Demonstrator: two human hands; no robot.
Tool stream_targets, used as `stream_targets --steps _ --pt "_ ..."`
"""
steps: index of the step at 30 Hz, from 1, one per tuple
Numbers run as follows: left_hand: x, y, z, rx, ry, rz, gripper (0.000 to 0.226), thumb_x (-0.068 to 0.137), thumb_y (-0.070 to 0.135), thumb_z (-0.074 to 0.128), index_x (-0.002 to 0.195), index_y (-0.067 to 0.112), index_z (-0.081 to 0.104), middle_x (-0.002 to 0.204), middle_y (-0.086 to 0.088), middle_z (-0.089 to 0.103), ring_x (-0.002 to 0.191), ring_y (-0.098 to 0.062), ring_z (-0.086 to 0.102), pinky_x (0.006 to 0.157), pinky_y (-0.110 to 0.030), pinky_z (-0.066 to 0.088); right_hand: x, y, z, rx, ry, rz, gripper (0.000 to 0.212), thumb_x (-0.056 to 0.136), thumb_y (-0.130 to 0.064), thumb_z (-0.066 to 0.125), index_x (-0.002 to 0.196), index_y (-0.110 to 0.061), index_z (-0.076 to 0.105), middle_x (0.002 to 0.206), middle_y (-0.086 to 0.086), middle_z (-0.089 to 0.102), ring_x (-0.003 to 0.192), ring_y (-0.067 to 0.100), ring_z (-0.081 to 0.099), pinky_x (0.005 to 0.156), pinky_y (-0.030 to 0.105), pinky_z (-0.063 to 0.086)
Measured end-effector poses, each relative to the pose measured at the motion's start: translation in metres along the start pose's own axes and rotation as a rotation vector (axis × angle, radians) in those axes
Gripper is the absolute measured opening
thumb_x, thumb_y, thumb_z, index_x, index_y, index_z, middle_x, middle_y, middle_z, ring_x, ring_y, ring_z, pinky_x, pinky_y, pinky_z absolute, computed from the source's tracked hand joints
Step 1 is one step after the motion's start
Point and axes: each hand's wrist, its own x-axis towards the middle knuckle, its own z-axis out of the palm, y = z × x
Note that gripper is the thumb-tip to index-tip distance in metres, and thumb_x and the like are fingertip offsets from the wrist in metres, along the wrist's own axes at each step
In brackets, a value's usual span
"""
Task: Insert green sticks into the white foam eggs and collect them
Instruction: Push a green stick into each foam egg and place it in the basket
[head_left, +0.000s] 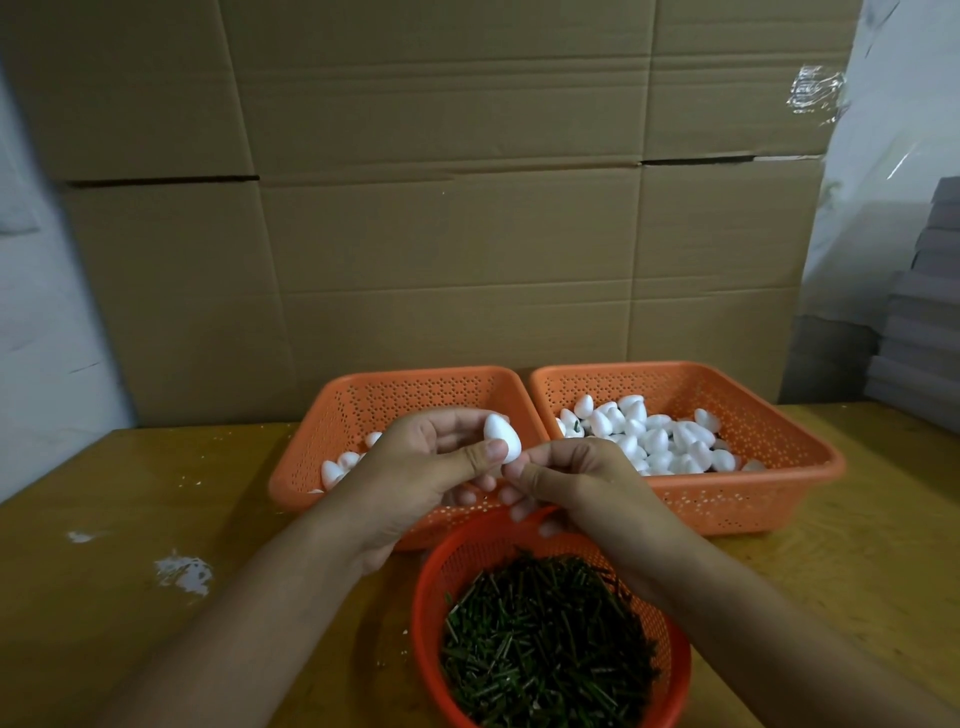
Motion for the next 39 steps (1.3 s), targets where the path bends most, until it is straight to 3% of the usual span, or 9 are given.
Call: stream_targets --steps 12,16,21,25,28,31,33,36,39 --pt "0.001 0.000 0.000 0.045 0.048 0.021 0.030 0.087 0.026 0.075 0.116 0.020 0.071 0.095 -0.003 0.077 0.073 -0.006 0.064 0.056 -0.016 0.047 0.001 -0.001 -0.001 -0.014 0.034 -0.030 0.015 0.093 -0.017 0.067 0.093 -0.004 0.074 0.079 0.001 0.074 0.068 0.009 0.066 0.054 0.018 0.048" --pt "0.001 0.001 0.002 -0.001 0.117 0.014 0.041 0.079 0.037 0.077 0.118 0.027 0.067 0.102 0.000 0.077 0.074 -0.006 0.067 0.055 -0.018 0.047 0.002 -0.003 -0.003 -0.016 0.038 -0.036 0.015 0.094 -0.019 0.066 0.093 -0.006 0.075 0.077 0.000 0.074 0.067 0.008 0.065 0.054 0.018 0.048" --pt "0.008 0.003 -0.010 -0.053 0.317 0.039 0.018 0.094 0.028 0.068 0.111 0.029 0.067 0.095 0.005 0.076 0.067 -0.007 0.066 0.050 -0.018 0.046 0.006 -0.020 -0.036 -0.006 0.260 -0.102 0.016 0.094 -0.016 0.065 0.082 -0.009 0.074 0.072 0.003 0.073 0.058 0.010 0.062 0.049 0.018 0.049" --pt "0.012 0.004 -0.027 -0.030 0.401 0.033 0.017 0.095 0.019 0.066 0.105 0.032 0.069 0.088 0.004 0.076 0.065 -0.008 0.065 0.050 -0.020 0.047 0.008 -0.022 -0.073 -0.230 0.496 -0.209 0.014 0.093 -0.015 0.067 0.081 -0.016 0.075 0.072 0.001 0.074 0.058 0.005 0.065 0.052 0.019 0.053" --pt "0.014 0.003 -0.036 0.003 0.437 0.037 0.019 0.094 0.019 0.065 0.104 0.035 0.070 0.094 0.007 0.077 0.069 -0.008 0.067 0.056 -0.024 0.048 0.012 -0.015 -0.091 -0.388 0.608 -0.204 0.012 0.089 -0.016 0.070 0.080 -0.021 0.075 0.069 0.001 0.073 0.065 0.013 0.068 0.063 0.033 0.056" --pt "0.015 0.003 -0.042 -0.003 0.462 0.036 0.019 0.094 0.018 0.066 0.101 0.035 0.071 0.094 0.007 0.077 0.069 -0.007 0.068 0.058 -0.026 0.049 0.015 -0.009 -0.103 -0.590 0.684 -0.187 0.017 0.087 -0.019 0.069 0.074 -0.029 0.073 0.066 -0.008 0.070 0.067 0.012 0.066 0.060 0.028 0.049" --pt "0.016 0.002 -0.045 0.012 0.474 0.028 0.020 0.094 0.017 0.066 0.101 0.035 0.071 0.094 0.006 0.077 0.070 -0.008 0.068 0.060 -0.027 0.050 0.016 -0.006 -0.112 -0.714 0.709 -0.124 0.017 0.085 -0.019 0.069 0.070 -0.022 0.074 0.062 -0.003 0.069 0.062 0.015 0.065 0.055 0.031 0.048" --pt "0.017 0.000 -0.047 0.027 0.488 0.025 0.020 0.094 0.016 0.065 0.103 0.033 0.070 0.094 0.004 0.077 0.068 -0.008 0.067 0.058 -0.026 0.048 0.020 0.000 -0.125 -0.839 0.700 0.015 0.020 0.085 -0.019 0.068 0.076 -0.002 0.075 0.066 0.015 0.070 0.066 0.031 0.066 0.061 0.042 0.055" --pt "0.018 -0.001 -0.047 0.062 0.494 0.013 0.019 0.093 0.018 0.066 0.103 0.034 0.069 0.095 0.002 0.077 0.070 -0.008 0.066 0.059 -0.026 0.047 0.019 0.001 -0.129 -0.864 0.680 0.028 0.020 0.083 -0.015 0.066 0.081 0.003 0.074 0.073 0.022 0.070 0.074 0.041 0.067 0.062 0.040 0.054"
